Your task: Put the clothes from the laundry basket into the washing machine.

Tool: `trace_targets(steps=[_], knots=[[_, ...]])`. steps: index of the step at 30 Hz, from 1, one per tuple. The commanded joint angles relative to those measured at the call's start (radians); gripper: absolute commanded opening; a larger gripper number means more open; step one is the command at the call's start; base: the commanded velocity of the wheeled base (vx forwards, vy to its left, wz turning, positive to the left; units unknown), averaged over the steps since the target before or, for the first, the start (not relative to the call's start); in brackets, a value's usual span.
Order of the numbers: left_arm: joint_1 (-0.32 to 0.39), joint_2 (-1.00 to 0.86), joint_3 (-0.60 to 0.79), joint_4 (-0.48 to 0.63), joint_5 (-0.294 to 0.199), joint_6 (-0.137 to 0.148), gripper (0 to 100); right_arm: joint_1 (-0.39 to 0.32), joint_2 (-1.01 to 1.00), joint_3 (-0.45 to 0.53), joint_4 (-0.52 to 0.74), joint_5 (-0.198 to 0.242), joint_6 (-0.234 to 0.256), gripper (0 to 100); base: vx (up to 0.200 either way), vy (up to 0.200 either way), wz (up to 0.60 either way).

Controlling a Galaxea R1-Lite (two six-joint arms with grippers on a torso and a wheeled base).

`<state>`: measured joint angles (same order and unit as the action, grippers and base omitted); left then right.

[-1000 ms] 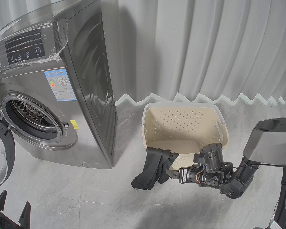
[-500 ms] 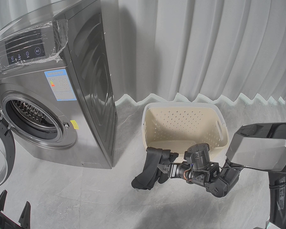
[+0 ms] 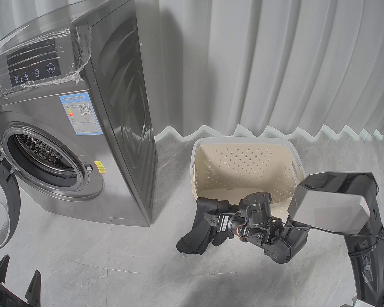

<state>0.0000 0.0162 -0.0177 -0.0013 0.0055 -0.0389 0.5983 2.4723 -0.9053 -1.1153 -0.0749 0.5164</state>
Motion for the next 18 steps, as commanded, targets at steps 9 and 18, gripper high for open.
trace_targets(steps=[9, 18], knots=[[0.0, -0.015, 0.015, 0.0, 0.001, 0.001, 100, 0.0, 0.045, -0.03, -0.075, -0.013, -0.007, 100, 0.0, 0.0, 0.0], [0.0, -0.015, 0.015, 0.0, -0.001, -0.001, 100, 0.005, 0.045, -0.017, -0.112, -0.013, -0.01, 0, 0.0, 0.0, 0.0]])
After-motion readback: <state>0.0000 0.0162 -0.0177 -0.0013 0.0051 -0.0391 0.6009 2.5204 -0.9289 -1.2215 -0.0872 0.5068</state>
